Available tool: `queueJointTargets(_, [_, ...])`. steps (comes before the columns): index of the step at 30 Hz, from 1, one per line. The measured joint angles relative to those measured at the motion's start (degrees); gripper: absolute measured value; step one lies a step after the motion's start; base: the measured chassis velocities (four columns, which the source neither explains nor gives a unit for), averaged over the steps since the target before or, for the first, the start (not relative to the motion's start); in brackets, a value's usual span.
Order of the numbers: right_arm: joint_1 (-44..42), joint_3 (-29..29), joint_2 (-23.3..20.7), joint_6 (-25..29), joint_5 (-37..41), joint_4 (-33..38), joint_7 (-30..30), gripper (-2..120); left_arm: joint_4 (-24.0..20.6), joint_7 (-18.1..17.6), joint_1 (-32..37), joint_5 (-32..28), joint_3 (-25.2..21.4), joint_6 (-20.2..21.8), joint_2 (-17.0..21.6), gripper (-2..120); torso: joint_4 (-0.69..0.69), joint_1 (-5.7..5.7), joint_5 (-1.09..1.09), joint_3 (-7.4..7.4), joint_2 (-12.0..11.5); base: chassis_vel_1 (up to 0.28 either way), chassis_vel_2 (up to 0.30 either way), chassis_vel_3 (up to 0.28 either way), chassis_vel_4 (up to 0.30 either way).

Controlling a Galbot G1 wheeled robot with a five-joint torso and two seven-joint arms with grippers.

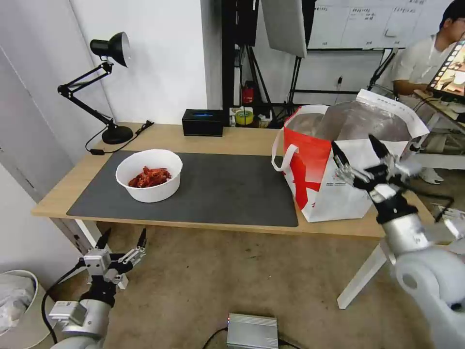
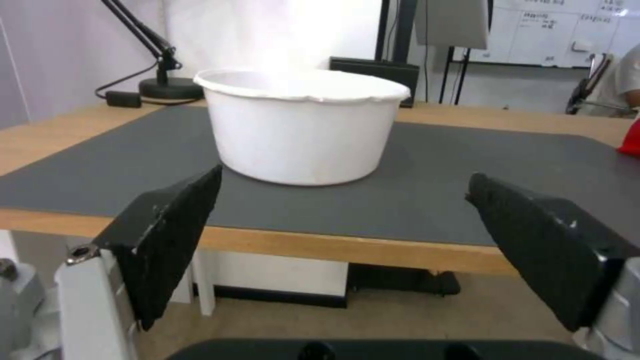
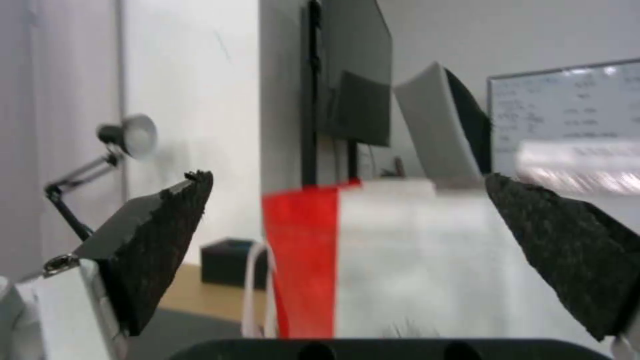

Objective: Pick up the trash from the table and place it into the takeout bag.

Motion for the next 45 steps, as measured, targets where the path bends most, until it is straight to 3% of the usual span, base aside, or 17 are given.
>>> queueJointTargets(8, [-8.1, 1.4, 6.7, -0.2, -6.0, 1.3, 1.3, 100, 0.1, 0.0, -0.5, 0.3, 1.0, 0.0, -0.2, 100, 0.0, 0.0, 0.0, 0.0, 0.0, 0.0, 0.0, 0.0, 0.0])
queueJointTargets(19, [-11.5, -6.6, 12.2, -1.9, -16.5, 2.2, 5.1, 100, -0.5, -1.2, -0.9, 0.5, 1.5, 1.0, -0.9, 100, 0.0, 0.01, -0.01, 0.0, 0.0, 0.0, 0.0, 0.0, 0.0])
queueJointTargets(28, [-12.3, -10.7, 14.4, -2.5, -21.5, 2.0, 6.6, 100, -0.5, -1.3, -1.5, 0.6, 1.8, 1.3, -1.1, 100, 0.0, 0.01, 0.0, 0.0, 0.0, 0.0, 0.0, 0.0, 0.0])
queueJointTargets(45, [-12.1, -12.6, 15.3, -2.5, -23.1, 0.6, 6.8, 100, 0.4, -1.4, -2.0, 1.4, 1.9, 1.7, -1.5, 100, 0.0, 0.01, 0.0, 0.0, 0.0, 0.0, 0.0, 0.0, 0.0])
